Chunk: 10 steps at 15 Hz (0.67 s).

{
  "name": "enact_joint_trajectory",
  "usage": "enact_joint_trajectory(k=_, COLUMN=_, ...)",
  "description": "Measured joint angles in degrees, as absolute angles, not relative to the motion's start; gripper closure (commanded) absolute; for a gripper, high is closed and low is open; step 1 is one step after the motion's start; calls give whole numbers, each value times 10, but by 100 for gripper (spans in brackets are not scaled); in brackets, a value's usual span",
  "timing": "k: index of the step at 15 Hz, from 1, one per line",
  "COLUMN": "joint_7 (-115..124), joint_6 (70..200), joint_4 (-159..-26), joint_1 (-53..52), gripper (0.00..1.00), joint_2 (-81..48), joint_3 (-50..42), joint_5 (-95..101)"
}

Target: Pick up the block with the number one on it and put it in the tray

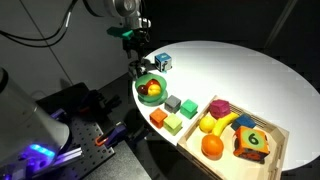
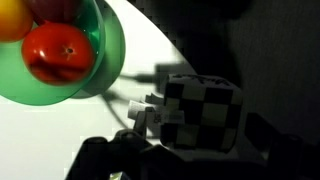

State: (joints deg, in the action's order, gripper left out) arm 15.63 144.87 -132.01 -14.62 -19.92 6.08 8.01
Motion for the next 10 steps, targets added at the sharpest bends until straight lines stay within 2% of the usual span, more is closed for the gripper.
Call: enact_joint_trajectory(k=10, joint_7=156, joint_6=1449, joint_4=-1320, joint_1=-159, gripper=0, joint_2=-221, joint_3=52, joint_5=85)
